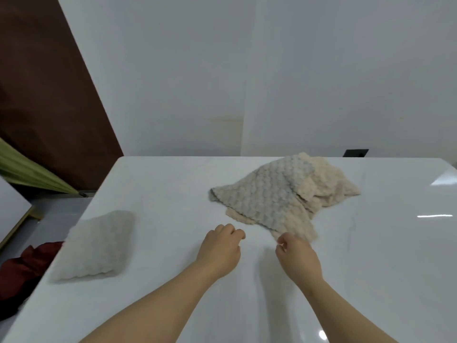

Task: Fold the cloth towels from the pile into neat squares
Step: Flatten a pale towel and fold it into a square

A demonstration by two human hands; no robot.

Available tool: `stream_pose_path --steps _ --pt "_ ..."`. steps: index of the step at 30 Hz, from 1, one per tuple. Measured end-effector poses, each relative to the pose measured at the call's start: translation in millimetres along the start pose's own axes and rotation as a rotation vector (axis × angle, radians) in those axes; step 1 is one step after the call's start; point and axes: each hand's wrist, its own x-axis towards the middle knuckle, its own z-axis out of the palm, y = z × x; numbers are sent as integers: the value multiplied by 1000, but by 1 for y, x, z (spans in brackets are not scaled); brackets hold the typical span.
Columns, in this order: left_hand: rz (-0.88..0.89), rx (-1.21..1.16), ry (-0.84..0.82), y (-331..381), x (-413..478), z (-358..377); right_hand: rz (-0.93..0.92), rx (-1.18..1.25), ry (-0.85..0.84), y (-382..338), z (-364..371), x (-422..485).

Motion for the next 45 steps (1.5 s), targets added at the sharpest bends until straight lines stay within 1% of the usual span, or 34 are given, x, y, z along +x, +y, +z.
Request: stream_pose_path --steps 4,7,9,11,13,15,17,21,23,26,28,30,34,36,42,45 --pt "-39 30 -19 44 31 22 -108 -134 -37 48 -19 18" --pt "-83 14 -20 68 53 34 -282 -227 -67 78 -25 30" --pt "-144 1 -2 80 66 43 -405 -263 -136 93 -28 39" --pt "-200 -16 12 87 76 51 -462 -281 -196 103 -29 47" --pt "-253 -5 38 90 83 58 -471 -282 -210 107 -25 53" --pt "-306 21 69 89 92 63 -447 -228 -188 108 -20 57" --pt "-337 -8 141 88 101 65 -418 -185 -166 110 -16 59" --pt "-386 -278 257 85 111 66 -375 -84 -118 113 -8 62" --pt "-364 -319 338 80 106 65 -332 -24 -105 113 -3 58" --pt "-269 -203 580 75 90 66 -349 27 -33 119 7 55" --pt "-193 -250 665 74 74 67 -383 13 18 122 14 56" --pt "-156 -350 667 74 56 72 -415 -13 83 123 19 51" --pt "-123 -434 721 77 15 87 -439 4 256 124 24 31" --pt "-123 -460 754 80 -9 94 -439 4 313 126 27 11" --pt "-74 -446 730 93 -70 116 -514 -21 367 137 40 -55" --pt "-83 -435 682 98 -95 120 -550 -54 345 141 42 -80"
